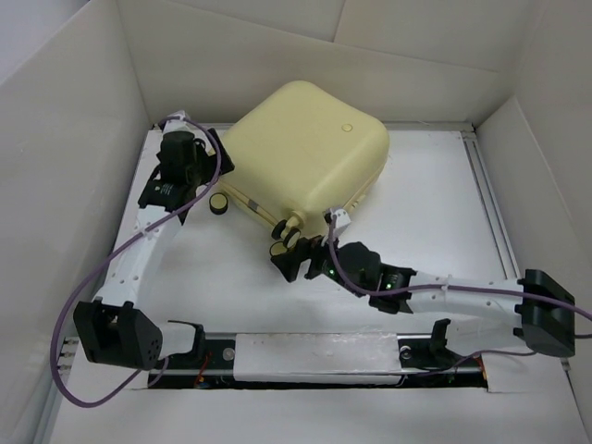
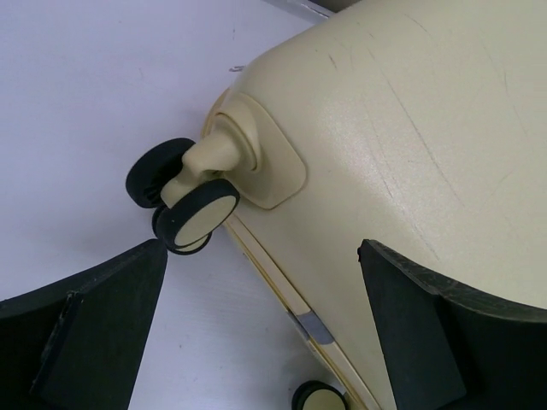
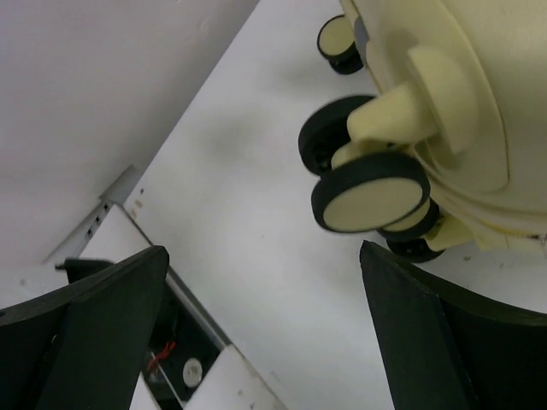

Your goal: Pack the luggage

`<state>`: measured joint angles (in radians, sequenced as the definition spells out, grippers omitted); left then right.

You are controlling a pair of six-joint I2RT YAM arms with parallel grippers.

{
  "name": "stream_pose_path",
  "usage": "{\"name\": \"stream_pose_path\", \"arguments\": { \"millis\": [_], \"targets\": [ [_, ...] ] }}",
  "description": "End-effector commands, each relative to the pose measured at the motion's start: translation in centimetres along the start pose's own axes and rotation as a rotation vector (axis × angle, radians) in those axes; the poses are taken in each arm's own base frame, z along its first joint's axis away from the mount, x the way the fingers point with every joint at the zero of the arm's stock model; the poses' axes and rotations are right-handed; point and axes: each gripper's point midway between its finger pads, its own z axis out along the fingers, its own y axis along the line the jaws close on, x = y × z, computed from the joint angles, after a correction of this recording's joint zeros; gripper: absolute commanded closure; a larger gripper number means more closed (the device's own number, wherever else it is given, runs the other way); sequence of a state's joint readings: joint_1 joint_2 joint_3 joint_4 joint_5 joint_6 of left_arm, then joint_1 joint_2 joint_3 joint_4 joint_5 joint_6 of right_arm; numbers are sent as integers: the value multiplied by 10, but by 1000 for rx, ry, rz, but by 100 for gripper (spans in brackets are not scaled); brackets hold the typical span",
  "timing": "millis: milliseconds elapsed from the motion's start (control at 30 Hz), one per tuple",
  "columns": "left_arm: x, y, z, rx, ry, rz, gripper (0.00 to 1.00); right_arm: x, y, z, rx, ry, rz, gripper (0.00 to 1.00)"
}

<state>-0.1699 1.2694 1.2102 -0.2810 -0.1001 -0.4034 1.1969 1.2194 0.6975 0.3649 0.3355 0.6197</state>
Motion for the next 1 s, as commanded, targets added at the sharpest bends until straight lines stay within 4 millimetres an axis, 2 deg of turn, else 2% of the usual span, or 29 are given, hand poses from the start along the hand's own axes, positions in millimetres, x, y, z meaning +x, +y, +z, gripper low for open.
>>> {"name": "stream_pose_path", "arguments": {
  "millis": [0, 33, 67, 133, 167, 200, 233, 267, 333, 367, 500, 567, 633, 700, 733, 767, 833, 867, 900, 933, 967],
  "targets": [
    [-28, 1, -7, 15, -63, -51, 7, -34, -1, 15, 108, -102, 39, 0],
    [-29, 3, -7, 3, -69, -52, 7, -46, -10, 19, 174, -138, 48, 0],
    [-27, 6, -3, -16, -63, -51, 7, -38, -20, 19, 224, -115, 39, 0],
    [-21, 20, 4, -88, -54, -46, 7, -36, -26, 25, 252, -103, 41, 0],
    [-24, 20, 7, -99, -59, -46, 5, -41, -22, 28, 249, -107, 44, 0],
    [-17, 24, 14, -114, -31, -40, 5, -34, -31, 34, 286, -79, 25, 0],
    [-18, 23, 15, -114, -31, -40, 5, -30, -32, 37, 302, -62, 32, 0],
    [-20, 22, 14, -114, -31, -40, 5, -39, -33, 41, 337, -82, 35, 0],
    [-21, 24, 14, -124, -35, -31, 5, -21, -54, 44, 423, -39, 31, 0],
    [-21, 24, 13, -124, -35, -20, 5, -20, -60, 46, 437, -36, 29, 0],
    [-25, 26, 10, -131, -50, -22, 5, -11, -56, 63, 427, 2, 40, 0],
    [-27, 25, 10, -128, -58, -24, 5, -5, -62, 69, 439, 16, 51, 0],
    [-27, 24, 10, -127, -59, -33, 5, -12, -71, 71, 460, 0, 67, 0],
    [-23, 26, 12, -131, -51, -31, 5, -14, -77, 69, 489, -15, 58, 6],
    [-19, 27, 13, -135, -44, -39, 5, -22, -79, 64, 506, -46, 65, 12],
    [-19, 27, 13, -135, -43, -39, 5, -20, -84, 59, 520, -49, 59, 38],
    [-11, 26, 12, -118, -21, -46, 5, -32, -91, 47, 543, -85, 61, 51],
    [-14, 25, 8, -111, -33, -48, 6, -27, -103, 37, 578, -87, 43, 58],
    [-11, 24, 7, -100, -25, -48, 8, -38, -106, 26, 588, -112, 51, 72],
    [-5, 24, 8, -95, -8, -47, 8, -41, -108, 18, 590, -124, 53, 75],
    [-8, 21, 3, -79, -19, -60, 9, -42, -112, 10, 600, -129, 41, 78]
  ]
}}
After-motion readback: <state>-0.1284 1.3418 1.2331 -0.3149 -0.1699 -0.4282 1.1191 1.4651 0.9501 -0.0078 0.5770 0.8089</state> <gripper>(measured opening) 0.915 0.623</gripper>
